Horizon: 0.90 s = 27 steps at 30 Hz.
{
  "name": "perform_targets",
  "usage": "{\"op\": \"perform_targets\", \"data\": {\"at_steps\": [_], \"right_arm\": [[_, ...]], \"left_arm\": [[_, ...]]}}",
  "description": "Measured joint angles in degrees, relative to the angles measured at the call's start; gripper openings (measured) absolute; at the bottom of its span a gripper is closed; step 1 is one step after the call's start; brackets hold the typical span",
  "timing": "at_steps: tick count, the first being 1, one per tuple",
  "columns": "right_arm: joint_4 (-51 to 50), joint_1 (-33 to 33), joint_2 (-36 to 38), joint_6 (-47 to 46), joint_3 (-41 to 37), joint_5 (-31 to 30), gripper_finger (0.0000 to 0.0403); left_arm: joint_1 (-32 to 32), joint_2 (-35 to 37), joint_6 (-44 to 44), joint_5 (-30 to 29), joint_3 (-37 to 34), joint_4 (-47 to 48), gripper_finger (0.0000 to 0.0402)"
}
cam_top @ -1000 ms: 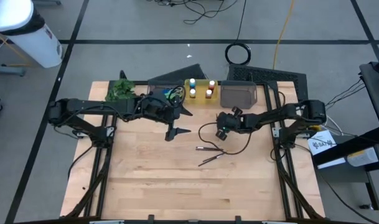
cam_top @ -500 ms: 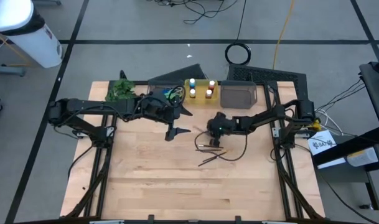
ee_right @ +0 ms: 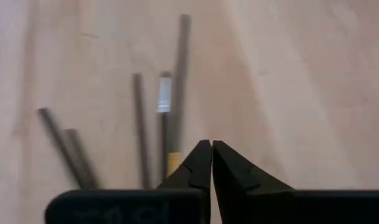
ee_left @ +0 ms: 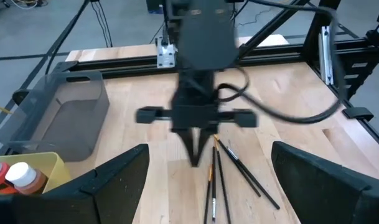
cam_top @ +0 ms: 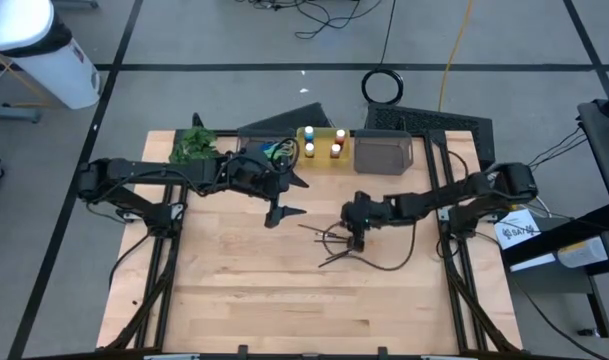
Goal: Pick & Place Paint Supplies
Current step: Put the top gold paintbrush into the right black bin
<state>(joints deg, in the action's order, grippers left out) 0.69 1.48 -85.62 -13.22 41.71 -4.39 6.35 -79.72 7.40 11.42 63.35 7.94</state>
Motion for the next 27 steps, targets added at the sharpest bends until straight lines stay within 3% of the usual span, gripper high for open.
{"op": "perform_targets", "data": {"at_steps": [4,11,27], "right_arm": [[0.96,4.08,-1.18,-0.21,0.07,-2.97,0.0002],[-1.32,4.68,-2.39,-1.70,0.07,-4.73,0.0001],[-1.09,6.05,-5.16,-3.70,-0.36,-3.93,0.0000]], "left_arm": [[0.00,-0.34,-0.69,0.01,0.00,-0.04,0.0351],[0.00,-0.57,-1.90,0.00,0.00,-0.02,0.0351],[-0.04,-1.87,-2.60,0.00,-0.04,-0.25,0.0351]]}}
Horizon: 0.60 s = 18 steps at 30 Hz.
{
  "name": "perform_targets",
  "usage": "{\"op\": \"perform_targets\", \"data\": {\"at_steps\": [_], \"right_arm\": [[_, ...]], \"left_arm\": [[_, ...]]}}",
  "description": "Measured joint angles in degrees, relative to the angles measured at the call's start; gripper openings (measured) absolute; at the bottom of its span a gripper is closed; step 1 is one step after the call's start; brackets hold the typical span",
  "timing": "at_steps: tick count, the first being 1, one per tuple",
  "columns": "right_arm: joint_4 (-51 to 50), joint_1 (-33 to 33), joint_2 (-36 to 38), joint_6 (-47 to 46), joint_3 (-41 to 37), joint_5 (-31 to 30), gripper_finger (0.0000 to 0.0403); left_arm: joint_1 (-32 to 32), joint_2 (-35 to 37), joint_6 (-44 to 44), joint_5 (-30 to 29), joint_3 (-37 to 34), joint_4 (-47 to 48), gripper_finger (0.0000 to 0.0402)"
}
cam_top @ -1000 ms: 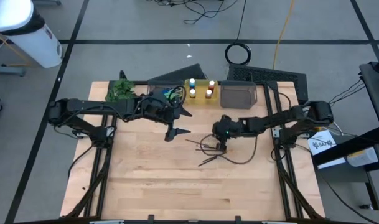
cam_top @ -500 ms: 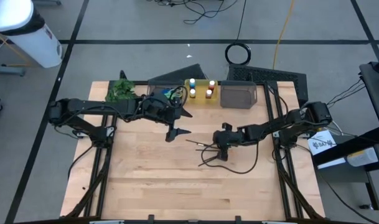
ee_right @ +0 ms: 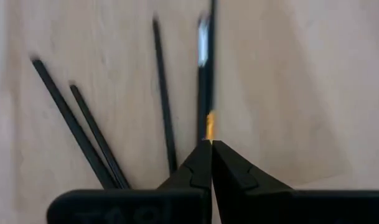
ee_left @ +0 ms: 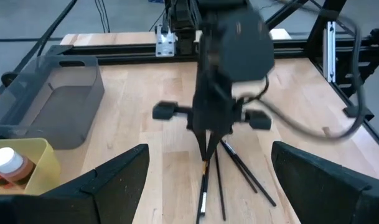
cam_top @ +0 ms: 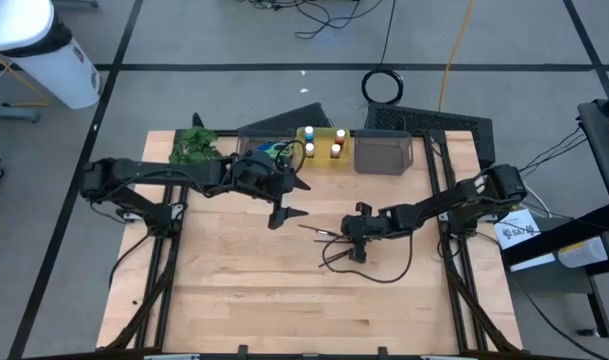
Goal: Pick & Place Paint Supplies
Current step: Put the top gold paintbrush into the right black bin
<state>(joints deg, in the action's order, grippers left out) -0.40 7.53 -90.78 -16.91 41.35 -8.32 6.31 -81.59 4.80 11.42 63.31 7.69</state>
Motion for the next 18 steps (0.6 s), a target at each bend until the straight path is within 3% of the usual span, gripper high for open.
{"op": "perform_targets", "data": {"at_steps": [12,18], "right_arm": [[2.11,0.03,-4.48,0.22,0.21,3.28,0.0000],[1.75,-0.03,-4.52,0.15,0.14,3.74,0.0000]], "left_arm": [[-0.09,-1.86,-1.10,0.01,0.04,-0.48,0.0351],[-0.14,-2.56,-3.20,-0.87,0.07,11.09,0.0351]]}}
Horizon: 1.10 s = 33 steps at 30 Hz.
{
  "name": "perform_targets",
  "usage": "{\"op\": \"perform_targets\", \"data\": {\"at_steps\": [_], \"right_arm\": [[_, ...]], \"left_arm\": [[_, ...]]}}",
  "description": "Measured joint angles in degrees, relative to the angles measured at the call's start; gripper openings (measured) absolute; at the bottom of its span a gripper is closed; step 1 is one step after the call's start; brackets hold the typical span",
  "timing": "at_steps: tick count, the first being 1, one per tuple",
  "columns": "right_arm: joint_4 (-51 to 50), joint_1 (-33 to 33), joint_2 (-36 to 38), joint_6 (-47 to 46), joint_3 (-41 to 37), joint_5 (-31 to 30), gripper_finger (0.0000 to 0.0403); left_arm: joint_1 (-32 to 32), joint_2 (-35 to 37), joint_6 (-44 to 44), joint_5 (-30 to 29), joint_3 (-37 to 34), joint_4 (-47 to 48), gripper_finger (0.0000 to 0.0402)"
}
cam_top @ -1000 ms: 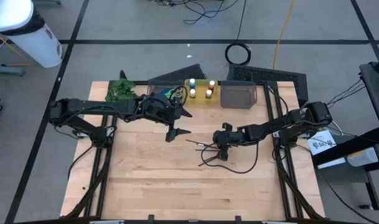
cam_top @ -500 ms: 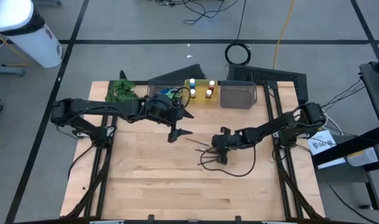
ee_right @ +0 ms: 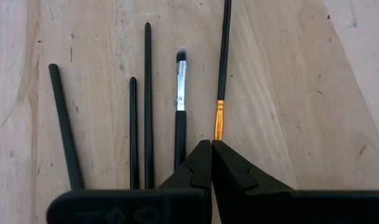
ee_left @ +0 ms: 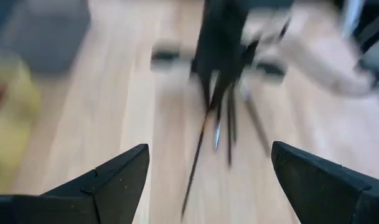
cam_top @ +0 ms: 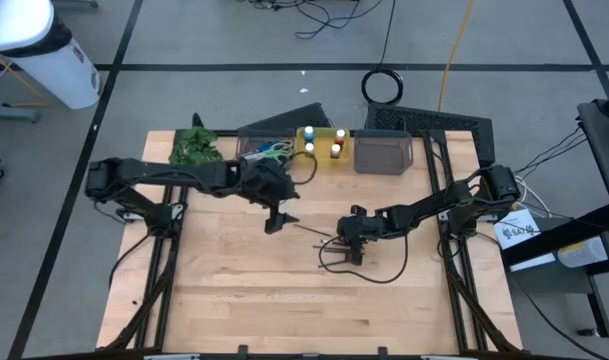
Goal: Pick & Place Paint Supplies
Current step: Put the top gold paintbrush into the right black bin
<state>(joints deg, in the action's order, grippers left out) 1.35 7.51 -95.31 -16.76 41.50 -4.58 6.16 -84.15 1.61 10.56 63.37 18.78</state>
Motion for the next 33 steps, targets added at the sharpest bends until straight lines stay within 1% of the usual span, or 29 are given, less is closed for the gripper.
{"op": "perform_targets", "data": {"at_steps": [2,5,6,8,10,12,16,21,25,28,30,33], "right_arm": [[0.05,0.00,-0.02,-0.07,0.00,0.05,0.0000],[0.30,0.00,-0.04,-0.10,-0.04,0.15,0.0000],[0.55,-0.04,-0.04,-0.10,-0.06,0.14,0.0000],[0.61,-0.03,-0.10,0.03,-0.09,0.20,0.0000],[1.07,-0.02,-0.09,0.16,-0.11,0.19,0.0000],[1.17,-0.04,-0.11,0.29,-0.09,0.28,0.0000],[1.20,-0.04,-0.11,0.30,-0.09,0.26,0.0000],[1.46,-0.44,-0.13,0.51,-0.13,0.52,0.0000],[1.12,-0.71,-0.13,0.95,-0.11,0.63,0.0000],[1.02,-0.81,-0.13,1.17,-0.11,0.65,0.0000],[1.00,-0.81,-0.13,1.41,-0.11,0.61,0.0000],[1.02,-0.81,-0.15,1.61,-0.11,0.59,0.0000]], "left_arm": [[-0.39,-0.68,-1.52,-2.64,-0.74,3.80,0.0351],[-1.29,-2.78,-2.84,-5.34,-3.93,3.11,0.0351],[-1.62,-4.10,-2.72,-5.28,-5.36,2.30,0.0351],[-2.14,-6.94,-1.69,-5.54,-7.74,-2.50,0.0351],[-2.39,-9.77,-1.19,-6.97,-9.64,-6.41,0.0351],[-2.50,-12.85,0.95,-7.65,-9.72,-10.25,0.0351],[-2.62,-17.47,6.96,-5.88,-8.53,-11.19,0.0351],[-3.03,-21.88,9.91,-5.69,-8.41,-13.43,0.0351],[-3.12,-23.19,11.25,-5.98,-8.22,-13.87,0.0346],[-2.96,-23.31,11.23,-6.04,-8.22,-13.96,0.0316],[-2.96,-23.35,10.87,-6.03,-8.26,-14.00,0.0280],[-2.94,-23.45,8.90,-6.25,-8.33,-13.55,0.0211]]}}
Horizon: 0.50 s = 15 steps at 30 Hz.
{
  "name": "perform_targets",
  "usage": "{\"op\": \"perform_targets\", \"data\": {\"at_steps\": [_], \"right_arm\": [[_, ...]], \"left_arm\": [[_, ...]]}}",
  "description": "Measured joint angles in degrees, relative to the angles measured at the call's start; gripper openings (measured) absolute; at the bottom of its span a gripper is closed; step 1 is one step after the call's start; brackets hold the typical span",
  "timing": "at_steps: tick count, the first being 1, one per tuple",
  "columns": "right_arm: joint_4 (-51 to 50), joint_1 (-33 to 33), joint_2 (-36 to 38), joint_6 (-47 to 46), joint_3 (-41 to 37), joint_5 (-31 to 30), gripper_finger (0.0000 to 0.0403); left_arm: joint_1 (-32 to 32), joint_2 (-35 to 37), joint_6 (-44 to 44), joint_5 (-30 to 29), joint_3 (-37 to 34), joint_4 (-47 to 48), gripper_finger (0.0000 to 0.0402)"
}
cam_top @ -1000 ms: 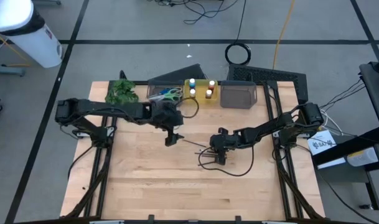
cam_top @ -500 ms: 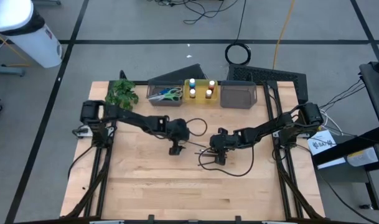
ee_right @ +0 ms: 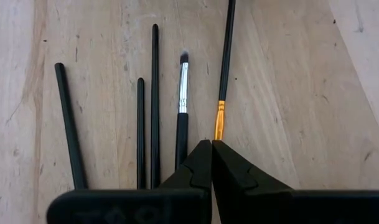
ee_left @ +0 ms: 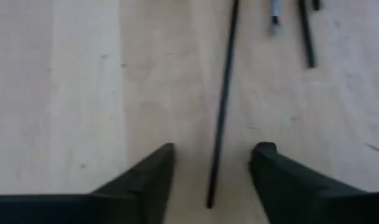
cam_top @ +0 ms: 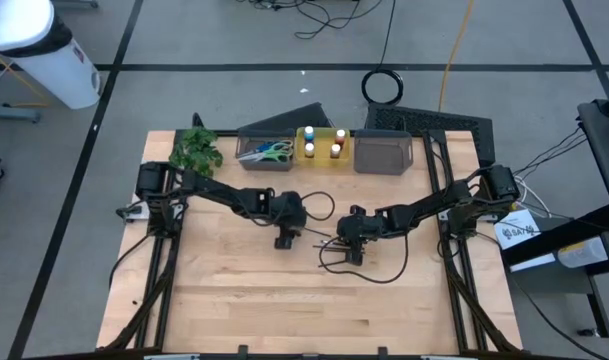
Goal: Pick & Place Paint Supplies
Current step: Put the top gold paintbrush into the right black bin
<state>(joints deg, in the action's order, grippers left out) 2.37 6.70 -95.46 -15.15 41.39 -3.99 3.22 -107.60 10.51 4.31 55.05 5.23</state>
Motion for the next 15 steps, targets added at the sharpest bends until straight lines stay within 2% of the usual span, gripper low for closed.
{"op": "perform_targets", "data": {"at_steps": [8,15], "right_arm": [[-0.02,-0.22,0.00,-0.17,0.00,0.00,0.0000],[-2.30,-0.24,3.60,0.91,-0.22,-0.08,0.0000]], "left_arm": [[0.39,-0.06,-1.37,-0.94,-0.02,1.11,0.0020],[1.61,0.87,1.18,2.96,-0.02,3.89,0.0005]]}}
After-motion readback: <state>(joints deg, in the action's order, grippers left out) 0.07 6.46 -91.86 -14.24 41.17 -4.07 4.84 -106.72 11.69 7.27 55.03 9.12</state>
